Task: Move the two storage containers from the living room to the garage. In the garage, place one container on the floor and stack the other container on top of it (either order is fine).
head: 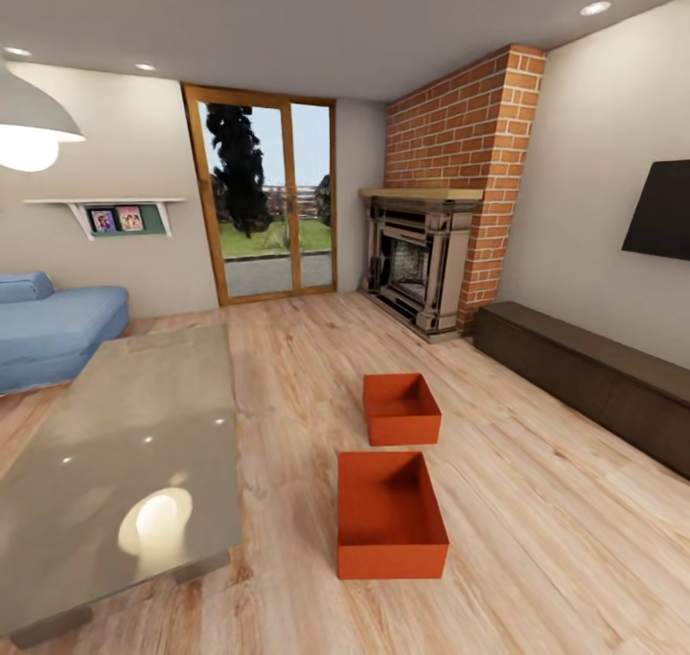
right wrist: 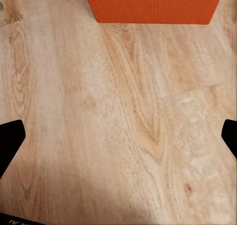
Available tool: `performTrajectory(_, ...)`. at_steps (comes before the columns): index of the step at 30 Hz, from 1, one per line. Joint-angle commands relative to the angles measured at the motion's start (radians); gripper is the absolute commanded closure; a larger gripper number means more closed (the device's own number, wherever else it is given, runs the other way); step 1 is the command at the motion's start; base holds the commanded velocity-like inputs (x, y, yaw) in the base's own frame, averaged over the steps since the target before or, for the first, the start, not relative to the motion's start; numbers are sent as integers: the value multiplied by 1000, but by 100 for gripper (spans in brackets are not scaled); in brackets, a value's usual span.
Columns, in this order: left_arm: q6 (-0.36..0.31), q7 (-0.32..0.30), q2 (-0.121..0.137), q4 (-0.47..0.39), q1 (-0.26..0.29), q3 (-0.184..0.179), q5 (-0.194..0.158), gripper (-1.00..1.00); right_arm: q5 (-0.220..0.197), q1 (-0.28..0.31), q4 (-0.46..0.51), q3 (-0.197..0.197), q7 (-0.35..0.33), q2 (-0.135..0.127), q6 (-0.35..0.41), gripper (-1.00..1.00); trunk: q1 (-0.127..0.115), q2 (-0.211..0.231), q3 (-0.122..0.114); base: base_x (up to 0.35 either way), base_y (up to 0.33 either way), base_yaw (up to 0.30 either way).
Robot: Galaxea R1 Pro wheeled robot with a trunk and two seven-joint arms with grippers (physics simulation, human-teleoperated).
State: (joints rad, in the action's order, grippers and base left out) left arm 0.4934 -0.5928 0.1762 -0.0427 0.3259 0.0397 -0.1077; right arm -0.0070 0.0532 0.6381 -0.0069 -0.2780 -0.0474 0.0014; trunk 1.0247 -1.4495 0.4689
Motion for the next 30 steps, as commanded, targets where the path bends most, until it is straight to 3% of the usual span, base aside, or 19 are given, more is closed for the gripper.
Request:
performTrajectory(1, -3, -10, 0, 1, 1, 3, -9, -100, -1, 0, 0, -1, -4, 0, 0, -100, 0, -1, 1, 221, -196, 0)
performTrajectory(11, -3, -10, 0, 1, 1, 3, -9, -100, -1, 1, 0, -1, -4, 0, 0, -100, 0, -1, 5, 193, -170, 0)
performTrajectory(30, -3, -10, 0, 1, 1, 3, -9, -100, -1, 1, 0, -1, -4, 0, 0, -100, 0, -1, 33, 13, -11, 0)
